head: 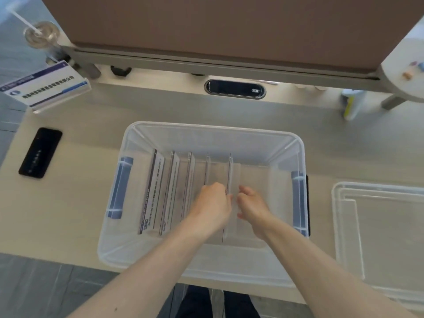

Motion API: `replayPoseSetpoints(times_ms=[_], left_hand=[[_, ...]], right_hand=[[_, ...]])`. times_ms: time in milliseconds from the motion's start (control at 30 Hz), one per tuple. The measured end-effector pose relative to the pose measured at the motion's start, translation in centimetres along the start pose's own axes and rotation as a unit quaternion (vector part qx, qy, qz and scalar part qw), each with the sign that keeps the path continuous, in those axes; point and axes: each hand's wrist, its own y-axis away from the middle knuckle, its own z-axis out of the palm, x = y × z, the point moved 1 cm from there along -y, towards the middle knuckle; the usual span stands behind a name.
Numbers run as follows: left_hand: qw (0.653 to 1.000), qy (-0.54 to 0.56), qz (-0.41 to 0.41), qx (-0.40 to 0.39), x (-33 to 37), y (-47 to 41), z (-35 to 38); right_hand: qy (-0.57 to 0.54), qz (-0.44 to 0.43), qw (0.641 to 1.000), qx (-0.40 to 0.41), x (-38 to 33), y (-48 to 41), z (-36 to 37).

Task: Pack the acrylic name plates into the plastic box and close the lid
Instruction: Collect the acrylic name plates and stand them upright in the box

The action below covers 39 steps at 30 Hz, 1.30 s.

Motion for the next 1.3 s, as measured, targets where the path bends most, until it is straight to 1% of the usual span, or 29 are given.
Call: replayPoseSetpoints(times_ms=[433,767,933,1067,1300], left_hand=[[1.0,0.019,0.01,0.006,-0.9,0.2,-0.3],[1.0,0.006,0.012,0.026,-1.4,-0.1,-0.1],[1.0,-0.005,0.007,0.018,-1.6,-0.2,0.0],[0.999,0.011,0.012,0.028,-1.7,-0.1,0.1],[0.999,0.007,0.018,0.05,-1.7,0.1,0.6]], right_hand=[[-0.014,0.002,1.0,-0.012,0.5,-1.1,1.1],[-0.019,-0.023,0.999,-0.014,1.5,-1.9,1.7],[-0.021,-0.03,0.999,-0.019,1.8,-2.0,1.7],[-0.014,-0.035,0.999,-0.021,2.0,-2.1,1.7],[-0.014,-0.038,0.999,-0.022,2.0,-2.2,1.8]])
